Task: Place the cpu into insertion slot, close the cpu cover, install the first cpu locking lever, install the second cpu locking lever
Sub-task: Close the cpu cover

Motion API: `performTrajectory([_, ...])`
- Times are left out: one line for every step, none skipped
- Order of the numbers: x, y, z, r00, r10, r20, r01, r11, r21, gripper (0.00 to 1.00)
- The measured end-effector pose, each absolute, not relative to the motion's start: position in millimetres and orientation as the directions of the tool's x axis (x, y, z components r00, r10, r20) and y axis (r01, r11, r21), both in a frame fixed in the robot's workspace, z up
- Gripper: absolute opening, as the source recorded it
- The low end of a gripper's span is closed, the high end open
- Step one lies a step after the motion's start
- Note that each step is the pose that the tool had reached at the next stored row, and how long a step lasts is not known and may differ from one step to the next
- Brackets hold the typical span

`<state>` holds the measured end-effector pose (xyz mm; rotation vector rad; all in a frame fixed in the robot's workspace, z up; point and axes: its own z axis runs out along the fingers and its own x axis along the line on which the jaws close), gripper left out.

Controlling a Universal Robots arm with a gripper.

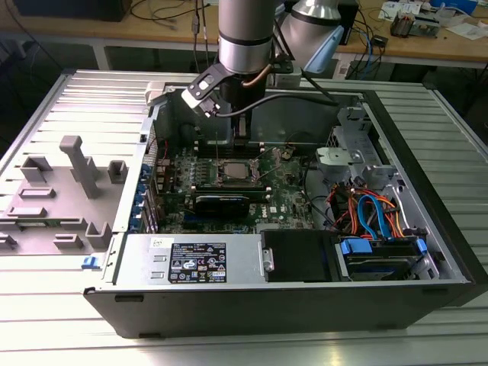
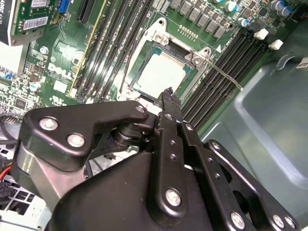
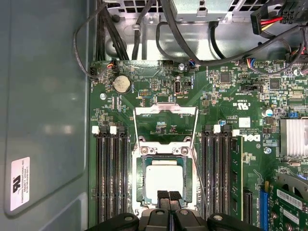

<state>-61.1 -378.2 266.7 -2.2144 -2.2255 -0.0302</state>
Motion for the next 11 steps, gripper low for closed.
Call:
performTrajectory([-61.1,-378.2,266.7,-0.005,1.0,0.015,1.0,0.005,0.012,0.11])
performTrajectory([-61.1,-378.2,267.1,-0.005,1.0,0.015,1.0,0.005,0.012,0.11])
performTrajectory([-61.1,-378.2,267.3,-0.005,1.0,0.015,1.0,0.005,0.012,0.11])
performTrajectory([-61.0,-378.3,267.3,-0.005,1.0,0.015,1.0,0.005,0.012,0.11])
performTrajectory([-60.9,-378.3,267.3,-0.005,1.0,0.015,1.0,0.005,0.012,0.11])
performTrajectory([-60.5,-378.3,267.3,-0.005,1.0,0.015,1.0,0.005,0.012,0.11])
performTrajectory([-60.5,-378.3,267.3,-0.005,1.0,0.015,1.0,0.005,0.012,0.11])
performTrajectory([-60.3,-378.3,267.3,-0.005,1.0,0.015,1.0,0.005,0.012,0.11])
performTrajectory([-60.2,-378.3,267.3,-0.005,1.0,0.015,1.0,0.005,0.012,0.11])
performTrajectory([-60.2,-378.3,267.3,-0.005,1.0,0.015,1.0,0.005,0.012,0.11])
performTrajectory([-60.1,-378.3,267.3,-0.005,1.0,0.015,1.0,0.005,0.012,0.11])
